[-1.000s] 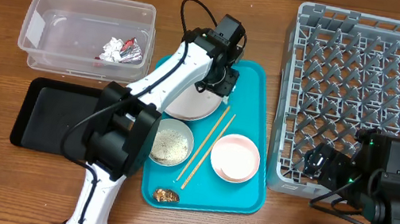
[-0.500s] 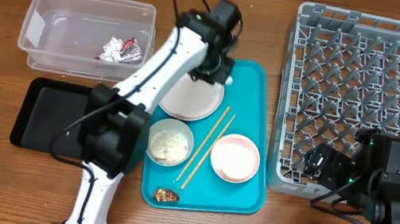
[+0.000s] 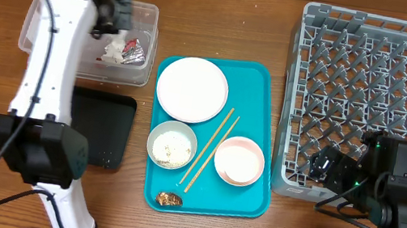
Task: Sort waste into correct bins and load items into the dishwasher
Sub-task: 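Grasp the remaining tissue on the plate and drop it in the bin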
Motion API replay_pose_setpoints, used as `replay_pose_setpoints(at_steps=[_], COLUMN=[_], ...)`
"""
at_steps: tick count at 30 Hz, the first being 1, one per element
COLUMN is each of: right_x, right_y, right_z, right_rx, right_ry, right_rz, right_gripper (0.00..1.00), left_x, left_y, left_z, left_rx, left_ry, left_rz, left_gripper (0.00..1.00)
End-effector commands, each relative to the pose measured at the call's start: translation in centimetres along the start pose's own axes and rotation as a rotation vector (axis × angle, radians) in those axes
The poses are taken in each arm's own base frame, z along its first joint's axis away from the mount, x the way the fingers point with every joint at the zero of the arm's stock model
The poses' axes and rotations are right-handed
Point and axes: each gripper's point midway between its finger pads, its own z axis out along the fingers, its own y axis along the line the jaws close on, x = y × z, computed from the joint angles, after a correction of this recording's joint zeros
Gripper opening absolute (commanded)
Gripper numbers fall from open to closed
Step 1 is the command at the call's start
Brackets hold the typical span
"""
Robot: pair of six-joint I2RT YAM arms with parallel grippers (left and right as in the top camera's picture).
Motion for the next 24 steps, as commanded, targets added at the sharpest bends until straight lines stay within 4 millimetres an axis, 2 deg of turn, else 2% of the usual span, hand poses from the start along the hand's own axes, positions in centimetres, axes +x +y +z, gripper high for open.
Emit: replay_pose_setpoints(at_steps=[1,2,3,4,5,10,17,21,24], right_x=[-0.8,-0.8,-0.8,-0.8,-0.8,-0.8,-0.8,-0.8,-0.6], right_y=[0.6,0.6,0.6,0.6,0.6,0.6,0.6,0.6,0.5], right_z=[-0.7,-0.7,-0.7,-0.7,-0.7,-0.7,-0.7,-0.7,-0.7], right_rx=[-0.018,-0.018,-0.018,-0.018,-0.018,-0.018,-0.018,-0.017,-0.014], right_ry=[-0.030,-0.030,-0.029,-0.029,-0.029,-0.030,-0.029,-0.028,-0.019], right_rz=[-0.012,-0.012,-0.012,-0.012,-0.012,-0.012,-0.012,-0.012,-0.010], right_gripper=[1.00,1.00,1.00,1.00,1.00,1.00,1.00,1.00,1.00], left_x=[-0.7,-1.0,-1.3,-1.4,-1.5,1.3,7.1,7.5,7.8], left_y=[3.2,3.8,4.5,4.9,5.4,6.9,7.5,6.4,5.2], left_z=[1.5,1.6,1.5,1.4,1.2,-0.5,-2.2,-2.6,-3.8], left_rx=[-0.044,-0.047,-0.051,-0.053,-0.056,-0.103,-0.159,-0.094,-0.018], left_ry=[0.009,0.001,-0.010,-0.014,-0.014,0.077,0.304,0.322,0.310], left_rz=[-0.101,-0.116,-0.130,-0.139,-0.149,-0.158,-0.205,-0.197,-0.167], left_gripper=[0.04,0.05,0.36,0.62,0.69,0.77,0.81,0.81,0.82])
